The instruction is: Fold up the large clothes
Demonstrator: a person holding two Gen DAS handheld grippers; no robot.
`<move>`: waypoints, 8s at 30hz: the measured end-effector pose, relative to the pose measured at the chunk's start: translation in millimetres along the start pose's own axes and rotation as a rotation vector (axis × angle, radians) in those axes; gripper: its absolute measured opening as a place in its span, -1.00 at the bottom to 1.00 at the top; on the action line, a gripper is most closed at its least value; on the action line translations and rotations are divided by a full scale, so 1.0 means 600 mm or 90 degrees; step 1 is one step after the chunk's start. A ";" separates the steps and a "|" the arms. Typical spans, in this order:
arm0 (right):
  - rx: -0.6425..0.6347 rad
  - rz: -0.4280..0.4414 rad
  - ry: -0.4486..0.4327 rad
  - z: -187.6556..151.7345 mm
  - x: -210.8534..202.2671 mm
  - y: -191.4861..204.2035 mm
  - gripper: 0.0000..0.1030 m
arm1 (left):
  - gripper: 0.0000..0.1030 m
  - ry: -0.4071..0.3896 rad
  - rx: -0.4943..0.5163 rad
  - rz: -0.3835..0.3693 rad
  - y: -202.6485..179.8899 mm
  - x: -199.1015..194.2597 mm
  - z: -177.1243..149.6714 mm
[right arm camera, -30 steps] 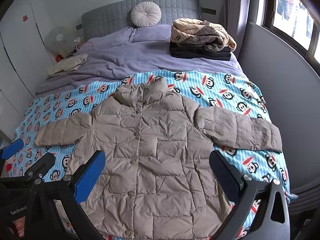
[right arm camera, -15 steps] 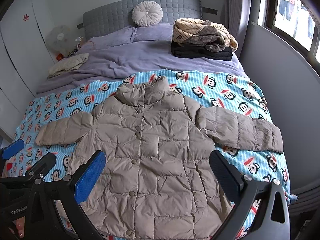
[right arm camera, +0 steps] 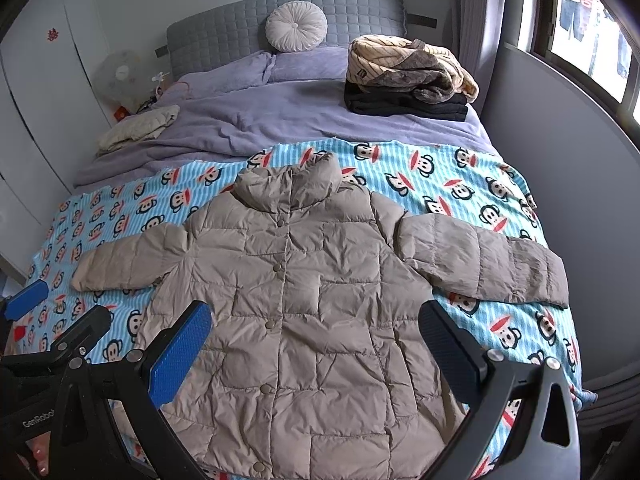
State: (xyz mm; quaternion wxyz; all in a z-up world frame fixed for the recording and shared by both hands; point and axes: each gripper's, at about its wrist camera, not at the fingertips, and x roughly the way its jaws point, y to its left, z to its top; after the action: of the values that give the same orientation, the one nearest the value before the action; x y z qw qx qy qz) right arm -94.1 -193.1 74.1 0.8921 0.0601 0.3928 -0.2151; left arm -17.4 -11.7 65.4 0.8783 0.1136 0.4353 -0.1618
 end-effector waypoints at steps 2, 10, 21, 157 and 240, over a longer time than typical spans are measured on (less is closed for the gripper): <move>0.000 0.001 0.002 -0.002 0.003 0.005 1.00 | 1.00 0.002 -0.001 0.001 -0.002 0.001 0.000; 0.001 0.005 0.007 -0.006 0.007 0.007 1.00 | 1.00 0.009 -0.009 0.006 0.000 0.004 -0.001; 0.018 0.013 0.026 -0.019 0.023 0.005 1.00 | 1.00 0.024 -0.019 0.012 0.008 0.013 -0.004; 0.143 0.195 0.132 0.026 0.441 0.005 1.00 | 0.92 -0.127 0.109 -0.096 0.050 0.416 0.084; 0.349 0.236 0.137 -0.097 0.382 -0.174 0.23 | 0.98 0.020 0.022 -0.160 0.016 0.372 -0.003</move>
State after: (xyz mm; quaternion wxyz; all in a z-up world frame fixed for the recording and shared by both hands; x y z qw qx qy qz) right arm -41.0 -347.9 -126.1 0.8201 0.3902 0.3949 -0.1390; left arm 111.7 -43.8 -113.8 0.8421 0.0760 0.4571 -0.2759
